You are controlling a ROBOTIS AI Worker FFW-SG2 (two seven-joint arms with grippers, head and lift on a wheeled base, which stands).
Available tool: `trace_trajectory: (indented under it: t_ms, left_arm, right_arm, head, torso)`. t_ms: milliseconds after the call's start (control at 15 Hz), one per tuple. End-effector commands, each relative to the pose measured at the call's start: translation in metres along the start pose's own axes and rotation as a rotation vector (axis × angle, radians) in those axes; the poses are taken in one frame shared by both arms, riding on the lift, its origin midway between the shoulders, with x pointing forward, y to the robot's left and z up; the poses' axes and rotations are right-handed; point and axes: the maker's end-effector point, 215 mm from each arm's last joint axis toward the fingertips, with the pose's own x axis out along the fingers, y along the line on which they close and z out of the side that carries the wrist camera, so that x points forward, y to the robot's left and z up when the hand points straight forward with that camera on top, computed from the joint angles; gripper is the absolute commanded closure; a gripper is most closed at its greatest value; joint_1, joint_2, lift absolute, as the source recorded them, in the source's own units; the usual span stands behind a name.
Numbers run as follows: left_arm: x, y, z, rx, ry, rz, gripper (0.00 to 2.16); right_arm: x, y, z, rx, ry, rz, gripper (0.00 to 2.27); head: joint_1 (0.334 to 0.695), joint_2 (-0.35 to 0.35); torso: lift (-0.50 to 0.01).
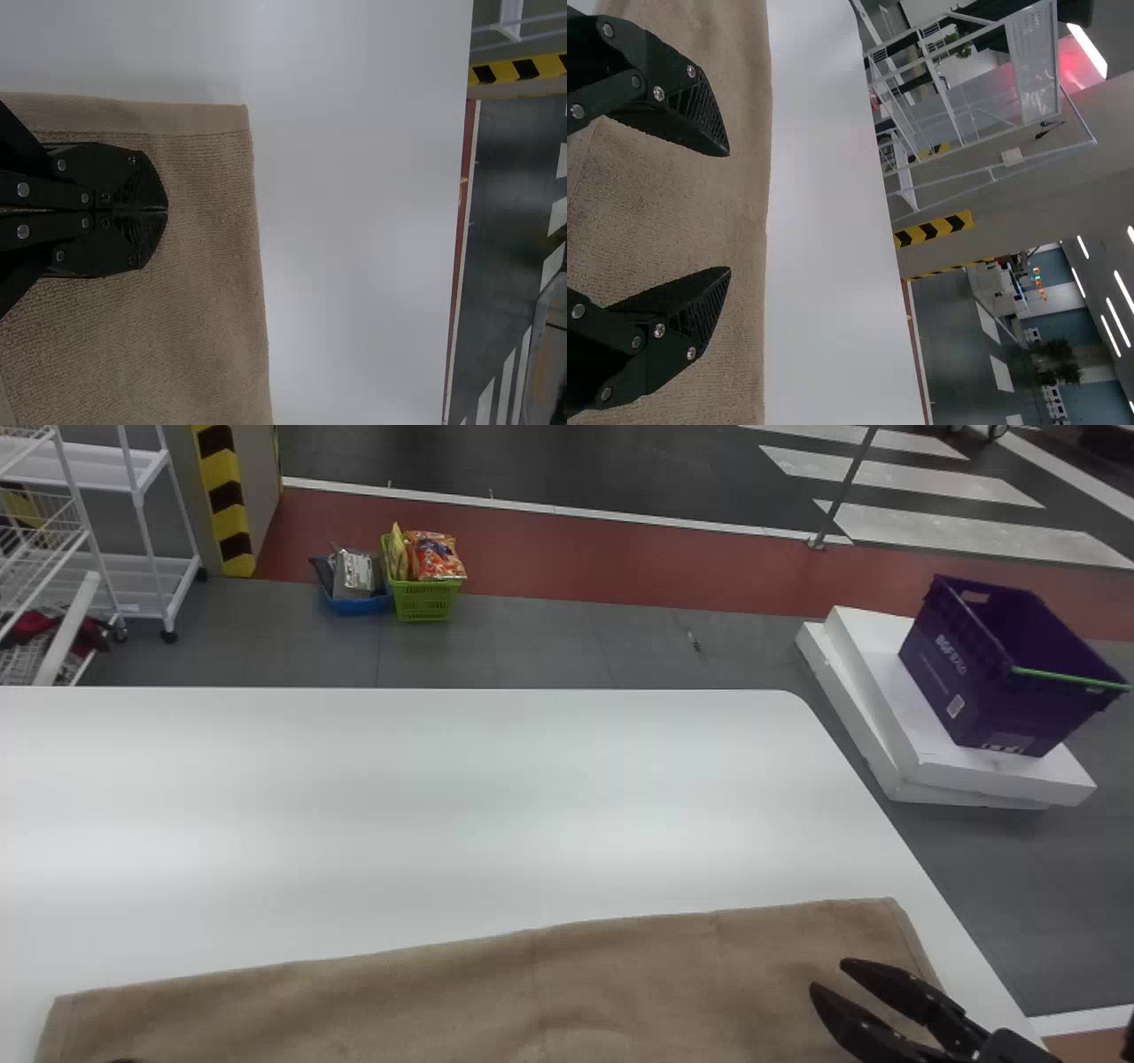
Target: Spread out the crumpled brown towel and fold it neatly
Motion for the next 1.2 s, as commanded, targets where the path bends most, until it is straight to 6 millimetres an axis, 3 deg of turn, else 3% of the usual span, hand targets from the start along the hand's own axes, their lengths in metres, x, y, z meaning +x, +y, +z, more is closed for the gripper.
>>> trace_trajectory:
  t_ms: [0,200,267,333,400,467,533,667,867,1133]
  left_arm:
    - [0.007,0.010,0.009,0.010,-0.017,0.023,2.14]
    - [0.009,0.015,0.033,0.022,-0.077,0.024,2.14]
    - [0.007,0.013,0.038,0.016,-0.091,0.014,1.95]
    - [0.000,0.008,0.040,-0.008,-0.103,-0.009,1.43]
    - [-0.010,0.002,0.044,-0.025,-0.119,-0.036,0.66]
    - [-0.020,0.001,0.049,-0.032,-0.134,-0.047,0.09]
    - [-0.027,0.004,0.056,-0.023,-0.139,-0.029,0.03]
    - [-0.031,0.024,0.038,-0.017,-0.048,0.066,0.08]
    - [-0.035,0.039,0.014,-0.053,0.061,0.097,0.10]
    - [-0.033,0.057,0.020,-0.055,0.064,0.132,0.10]
  right_arm:
    - [0.001,0.001,0.002,-0.005,-0.002,0.002,0.44]
    - [0.002,0.004,0.004,-0.006,-0.002,0.008,0.44]
    - [0.001,0.004,0.004,-0.007,0.000,0.007,0.43]
    - [0.000,0.003,0.003,-0.004,0.002,0.003,0.43]
    - [-0.001,0.002,0.003,-0.003,0.003,0.002,0.43]
    - [-0.002,0.002,0.002,-0.001,0.001,0.002,0.43]
    - [-0.002,0.002,0.002,0.002,-0.004,0.005,0.43]
    - [-0.003,0.003,0.003,0.006,-0.009,0.014,0.43]
    - [-0.003,0.003,0.000,0.011,-0.011,0.018,0.43]
    - [-0.004,0.003,0.001,0.011,-0.017,0.023,0.43]
  head:
    - [0.695,-0.214]
    - [0.695,-0.186]
    - [0.695,-0.181]
    - [0.695,-0.175]
    - [0.695,-0.175]
    - [0.695,-0.180]
    - [0.695,-0.187]
    - [0.695,-0.192]
    - [0.695,-0.156]
    - [0.695,-0.123]
  torso:
    - [-0.126]
    - [-0.126]
    - [-0.126]
    - [-0.126]
    - [-0.126]
    - [-0.126]
    - [-0.126]
    - [-0.126]
    - [-0.126]
    - [-0.126]
